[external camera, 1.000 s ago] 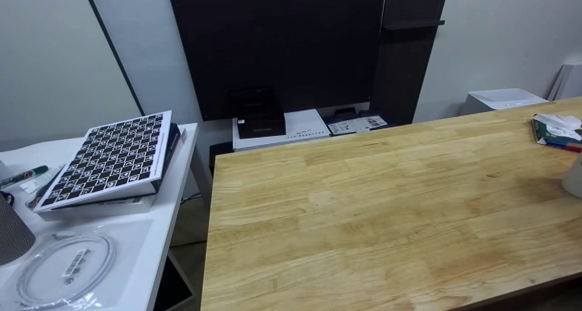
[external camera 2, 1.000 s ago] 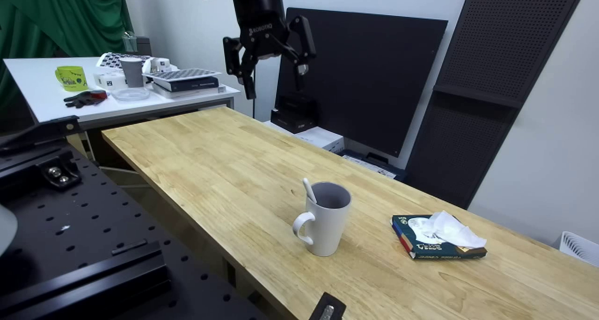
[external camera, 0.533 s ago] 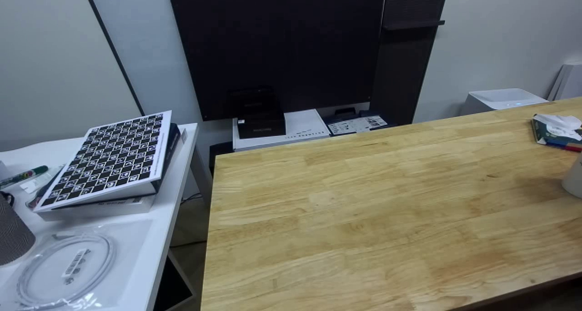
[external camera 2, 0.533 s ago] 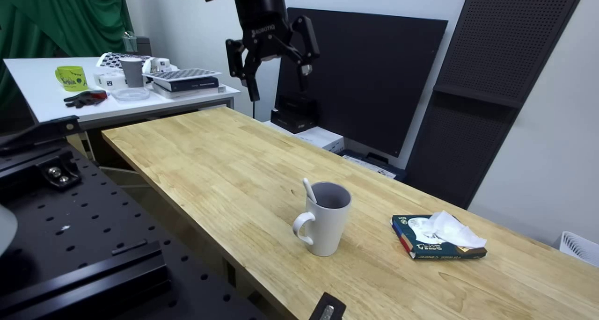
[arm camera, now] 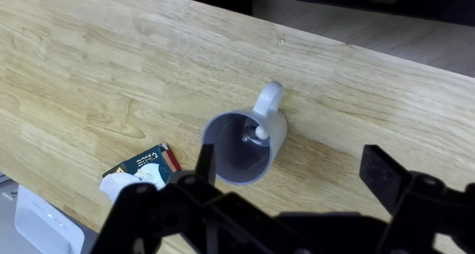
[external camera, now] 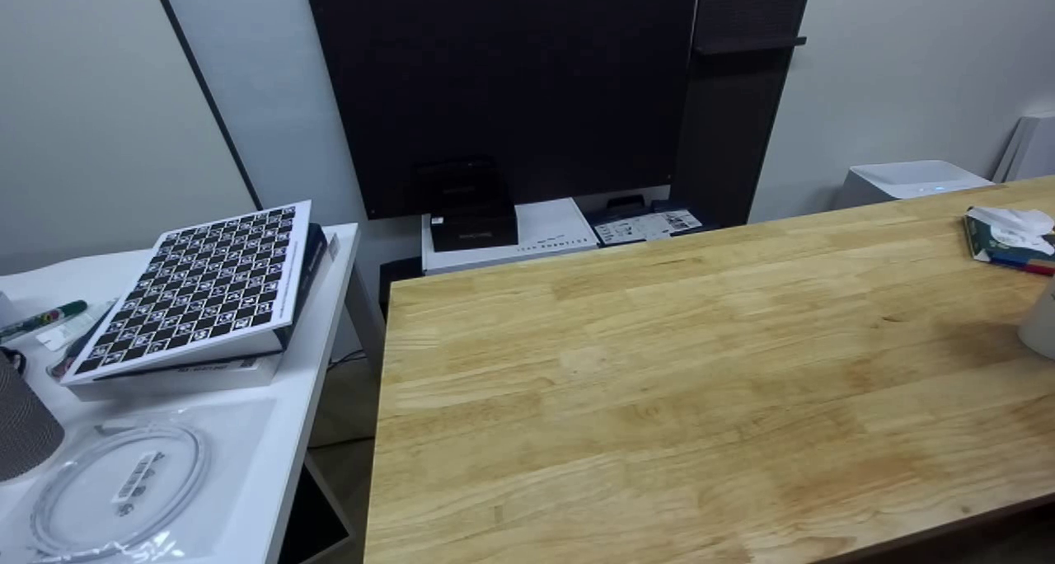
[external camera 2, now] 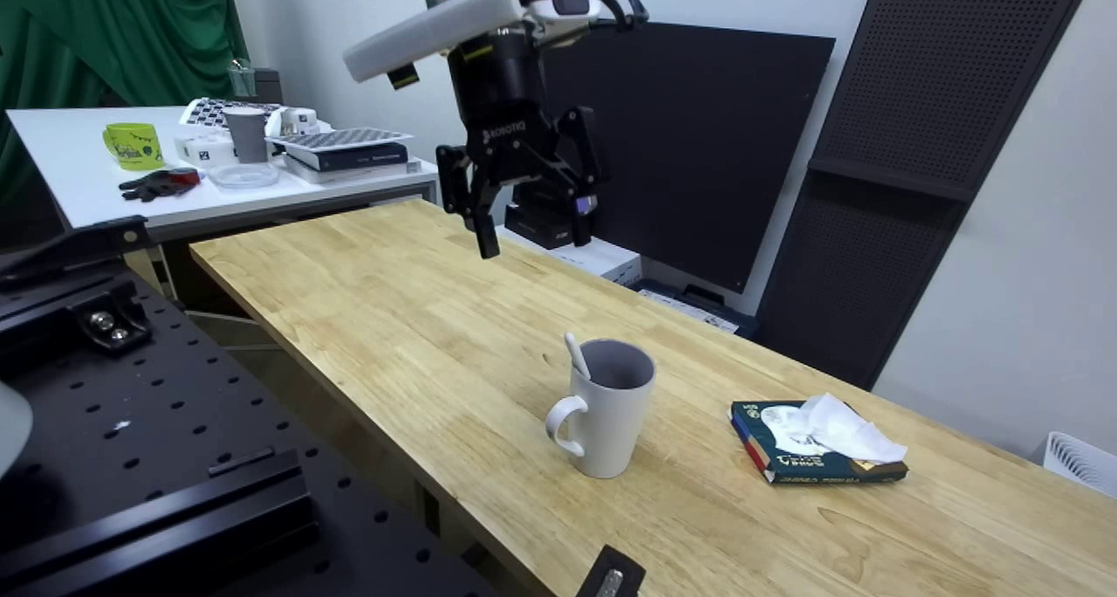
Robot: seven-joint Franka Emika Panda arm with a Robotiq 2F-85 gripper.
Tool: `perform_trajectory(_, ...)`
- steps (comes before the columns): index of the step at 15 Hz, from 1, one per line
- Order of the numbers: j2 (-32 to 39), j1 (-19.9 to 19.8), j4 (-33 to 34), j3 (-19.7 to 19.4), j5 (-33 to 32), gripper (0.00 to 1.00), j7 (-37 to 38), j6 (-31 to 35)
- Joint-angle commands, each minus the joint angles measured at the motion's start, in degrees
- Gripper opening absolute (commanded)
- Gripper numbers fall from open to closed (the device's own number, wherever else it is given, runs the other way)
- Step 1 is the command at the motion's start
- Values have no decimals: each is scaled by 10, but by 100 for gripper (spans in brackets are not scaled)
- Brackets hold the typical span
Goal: Remove the spoon from the mug cup
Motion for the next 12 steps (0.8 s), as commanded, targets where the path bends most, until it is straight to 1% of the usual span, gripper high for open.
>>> perform_trajectory(1,41,0,7,-33,-96,100,96,33)
perform_trajectory(4,70,1,13,-61,-183,100,165,59)
perform_trajectory(7,95,0,25,-82,-254,100,222,89)
perform_trajectory(12,131,1,62,-104,-376,100,332,115)
